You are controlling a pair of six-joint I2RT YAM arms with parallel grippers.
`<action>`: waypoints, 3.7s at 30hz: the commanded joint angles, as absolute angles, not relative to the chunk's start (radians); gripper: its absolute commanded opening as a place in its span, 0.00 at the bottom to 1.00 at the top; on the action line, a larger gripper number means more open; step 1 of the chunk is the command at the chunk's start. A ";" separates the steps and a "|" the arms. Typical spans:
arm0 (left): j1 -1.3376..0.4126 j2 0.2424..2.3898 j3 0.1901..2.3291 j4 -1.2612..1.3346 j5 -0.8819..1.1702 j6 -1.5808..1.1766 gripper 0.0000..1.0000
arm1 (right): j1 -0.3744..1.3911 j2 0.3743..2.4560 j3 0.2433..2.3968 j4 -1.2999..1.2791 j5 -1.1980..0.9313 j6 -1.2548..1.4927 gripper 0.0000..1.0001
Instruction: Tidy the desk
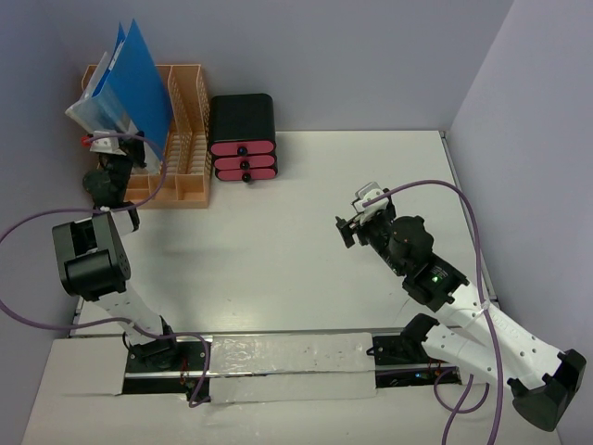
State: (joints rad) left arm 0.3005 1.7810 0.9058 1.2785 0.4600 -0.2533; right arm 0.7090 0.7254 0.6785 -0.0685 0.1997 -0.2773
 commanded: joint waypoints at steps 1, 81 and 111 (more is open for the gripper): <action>0.301 1.717 0.927 1.386 0.567 -0.235 0.00 | 0.706 0.710 0.676 -0.057 0.200 -0.272 0.84; 0.260 1.974 0.977 1.267 0.578 -0.170 0.06 | 0.704 0.758 0.675 -0.070 0.207 -0.253 0.84; 0.105 1.762 1.144 1.007 0.180 0.158 0.00 | 0.704 0.795 0.914 -0.260 0.248 -0.192 0.85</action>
